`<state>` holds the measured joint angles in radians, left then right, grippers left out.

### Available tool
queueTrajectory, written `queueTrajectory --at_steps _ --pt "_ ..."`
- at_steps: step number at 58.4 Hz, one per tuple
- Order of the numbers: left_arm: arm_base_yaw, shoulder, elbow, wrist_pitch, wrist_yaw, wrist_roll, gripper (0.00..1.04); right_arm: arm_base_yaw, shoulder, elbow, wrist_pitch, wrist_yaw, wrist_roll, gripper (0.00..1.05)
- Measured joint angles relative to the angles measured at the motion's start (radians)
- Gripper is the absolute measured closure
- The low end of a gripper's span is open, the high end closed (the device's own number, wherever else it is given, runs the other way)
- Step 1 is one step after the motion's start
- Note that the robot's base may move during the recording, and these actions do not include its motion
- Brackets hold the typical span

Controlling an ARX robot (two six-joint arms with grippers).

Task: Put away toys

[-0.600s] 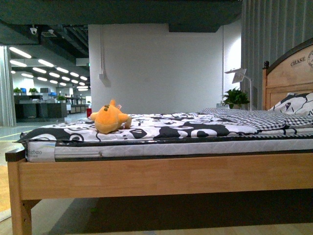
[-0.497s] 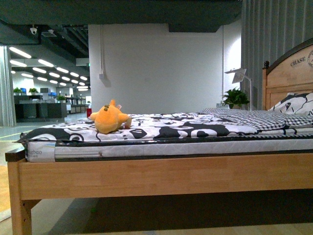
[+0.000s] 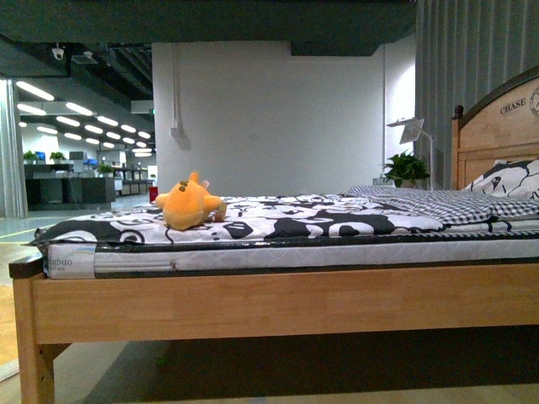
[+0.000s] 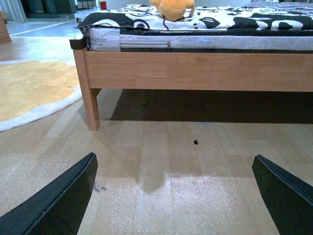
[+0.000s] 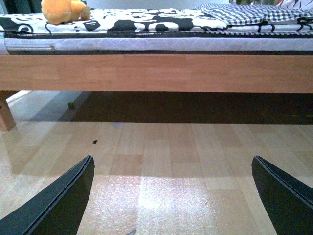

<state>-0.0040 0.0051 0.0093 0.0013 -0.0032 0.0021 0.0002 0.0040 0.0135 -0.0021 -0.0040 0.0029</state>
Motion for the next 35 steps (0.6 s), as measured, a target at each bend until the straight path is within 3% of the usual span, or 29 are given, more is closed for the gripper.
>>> queueTrajectory --at_steps 35 --pt "0.000 0.000 0.000 0.000 0.000 0.000 0.06 0.000 0.000 0.000 0.000 0.000 0.000 0.06"
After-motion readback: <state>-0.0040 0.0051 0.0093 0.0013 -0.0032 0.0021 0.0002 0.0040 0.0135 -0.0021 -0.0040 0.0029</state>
